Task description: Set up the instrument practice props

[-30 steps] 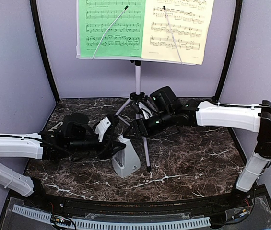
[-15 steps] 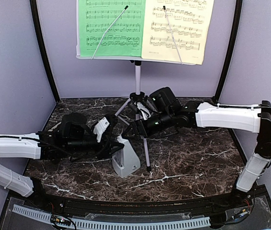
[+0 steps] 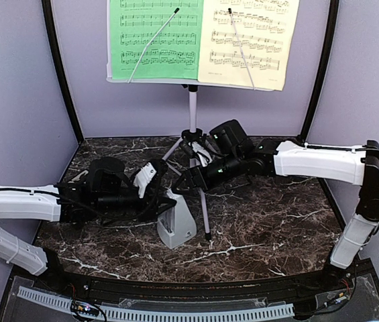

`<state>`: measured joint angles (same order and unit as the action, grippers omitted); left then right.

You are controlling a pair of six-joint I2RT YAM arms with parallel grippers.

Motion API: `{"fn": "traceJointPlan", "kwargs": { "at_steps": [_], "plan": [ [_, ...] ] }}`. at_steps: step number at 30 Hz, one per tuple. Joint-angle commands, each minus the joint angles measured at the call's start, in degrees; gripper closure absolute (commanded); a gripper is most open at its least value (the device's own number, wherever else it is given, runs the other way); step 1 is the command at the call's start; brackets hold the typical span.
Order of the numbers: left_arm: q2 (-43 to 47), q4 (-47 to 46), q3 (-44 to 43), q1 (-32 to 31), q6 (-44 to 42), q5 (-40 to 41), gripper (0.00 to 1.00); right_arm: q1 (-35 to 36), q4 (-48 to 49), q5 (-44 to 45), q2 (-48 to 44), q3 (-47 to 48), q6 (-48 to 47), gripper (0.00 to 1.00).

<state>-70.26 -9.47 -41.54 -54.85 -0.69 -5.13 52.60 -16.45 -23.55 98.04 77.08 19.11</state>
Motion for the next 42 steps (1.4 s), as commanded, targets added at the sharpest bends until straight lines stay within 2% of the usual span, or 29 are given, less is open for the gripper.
{"fn": "traceJointPlan", "kwargs": {
  "at_steps": [1, 2, 5, 8, 10, 15, 22, 31, 35, 38, 42],
  "plan": [
    [-2.5, -1.5, -1.7, 0.3, 2.7, 0.9, 0.59, 0.4, -6.8, 1.0, 0.7, 3.2, -1.0, 0.16],
    [-2.5, -1.9, -1.7, 0.3, 3.3, 0.9, 0.55, 0.4, -6.7, 1.0, 0.1, 4.3, -0.6, 0.15],
    [-1.2, -1.4, -1.8, 0.3, 4.7, 0.8, 0.33, 0.4, -6.1, 2.2, -2.3, 5.5, 0.7, 0.10],
    [1.8, 0.3, -1.6, 0.3, 6.0, 1.4, 0.17, 0.6, -5.1, 4.0, -4.8, 4.0, 2.4, 0.04],
    [4.0, 2.2, -1.7, 0.3, 6.9, 2.0, 0.13, 1.0, -4.8, 5.6, -6.1, 3.0, 3.2, 0.01],
    [8.3, 10.3, -2.4, 0.9, 15.6, 7.7, 0.12, 2.1, -3.6, 10.0, -8.3, 0.2, 6.3, 0.00],
    [8.4, 26.6, -7.9, 6.7, 32.5, 11.6, 0.12, 6.9, -3.1, 14.9, -6.0, 0.1, 10.6, 0.00],
    [13.4, 22.4, 0.3, 11.6, 39.1, 13.1, 0.12, 12.9, -10.8, 32.0, 3.0, 8.7, 12.3, 0.00],
    [15.9, 21.4, 2.6, 12.7, 38.8, 12.1, 0.12, 16.1, -13.0, 39.5, 7.2, 12.1, 13.9, 0.00],
    [17.7, 22.5, 3.1, 13.0, 38.0, 11.1, 0.12, 17.4, -13.1, 41.7, 9.5, 12.7, 15.7, 0.00],
    [20.2, 23.3, 3.8, 13.2, 36.9, 10.5, 0.13, 18.2, -12.2, 42.8, 10.9, 12.1, 16.3, 0.08]
  ]
}}
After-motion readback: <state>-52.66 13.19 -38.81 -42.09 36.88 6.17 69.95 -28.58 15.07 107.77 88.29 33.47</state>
